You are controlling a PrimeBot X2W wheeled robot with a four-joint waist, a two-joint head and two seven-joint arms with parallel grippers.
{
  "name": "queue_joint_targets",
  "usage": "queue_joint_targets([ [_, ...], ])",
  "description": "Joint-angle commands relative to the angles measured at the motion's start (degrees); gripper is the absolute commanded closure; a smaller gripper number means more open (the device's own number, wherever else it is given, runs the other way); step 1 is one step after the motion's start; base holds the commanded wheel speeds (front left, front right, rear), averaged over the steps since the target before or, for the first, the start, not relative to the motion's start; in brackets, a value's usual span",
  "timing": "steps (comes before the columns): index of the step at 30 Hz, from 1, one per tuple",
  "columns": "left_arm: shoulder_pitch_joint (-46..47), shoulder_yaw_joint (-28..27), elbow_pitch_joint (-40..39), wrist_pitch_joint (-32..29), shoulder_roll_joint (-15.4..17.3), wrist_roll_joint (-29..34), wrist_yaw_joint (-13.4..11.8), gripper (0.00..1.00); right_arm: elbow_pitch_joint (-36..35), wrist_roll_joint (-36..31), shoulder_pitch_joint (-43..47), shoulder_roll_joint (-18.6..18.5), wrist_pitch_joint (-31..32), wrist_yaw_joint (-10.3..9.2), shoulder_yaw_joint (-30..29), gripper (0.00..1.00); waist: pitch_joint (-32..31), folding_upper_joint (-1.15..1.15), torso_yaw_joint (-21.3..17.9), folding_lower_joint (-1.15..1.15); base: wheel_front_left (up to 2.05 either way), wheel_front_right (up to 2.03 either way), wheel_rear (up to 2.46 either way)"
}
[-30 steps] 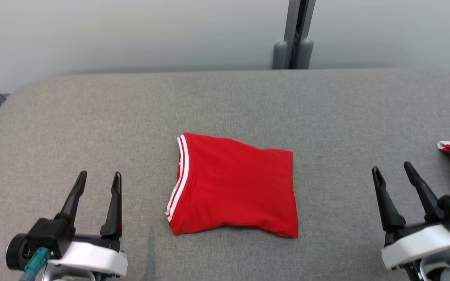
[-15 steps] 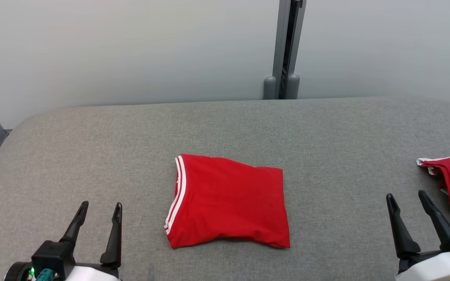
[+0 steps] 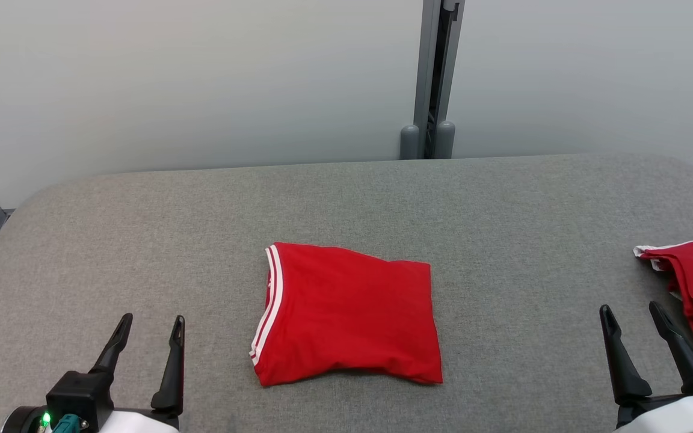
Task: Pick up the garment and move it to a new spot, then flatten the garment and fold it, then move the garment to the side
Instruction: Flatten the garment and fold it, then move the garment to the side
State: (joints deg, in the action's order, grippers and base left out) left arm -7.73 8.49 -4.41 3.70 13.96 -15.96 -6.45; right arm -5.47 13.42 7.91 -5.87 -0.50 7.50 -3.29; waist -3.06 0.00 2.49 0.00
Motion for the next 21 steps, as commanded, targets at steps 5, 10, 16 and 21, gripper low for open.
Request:
queue_joint_targets([
  [5,-0.2,0.0,-0.4,-0.2,0.5,0.0,-0.5,0.0,-0.1,0.0,0.2,0.1,0.2,-0.03,0.0,0.0,-0.1,0.0,-0.1,0.0,0.0,0.0,0.0],
  [10,-0.3,0.3,-0.5,-0.2,0.4,-0.2,-0.7,0.0,0.3,0.3,0.4,0.1,0.4,-0.03,0.0,0.0,-0.3,0.0,-0.1,0.0,0.0,0.0,0.0],
  [16,0.9,0.7,-0.7,0.1,0.2,-0.4,-0.5,0.0,1.0,0.7,0.2,0.0,0.4,-0.03,-0.5,0.0,0.0,0.0,0.9,0.0,0.0,0.0,0.0],
  [21,2.2,1.5,-0.7,0.3,-0.1,-0.5,0.1,0.0,1.8,1.3,-0.9,0.0,1.1,-0.03,-0.4,0.0,0.6,0.0,2.7,0.0,0.0,0.0,0.0],
])
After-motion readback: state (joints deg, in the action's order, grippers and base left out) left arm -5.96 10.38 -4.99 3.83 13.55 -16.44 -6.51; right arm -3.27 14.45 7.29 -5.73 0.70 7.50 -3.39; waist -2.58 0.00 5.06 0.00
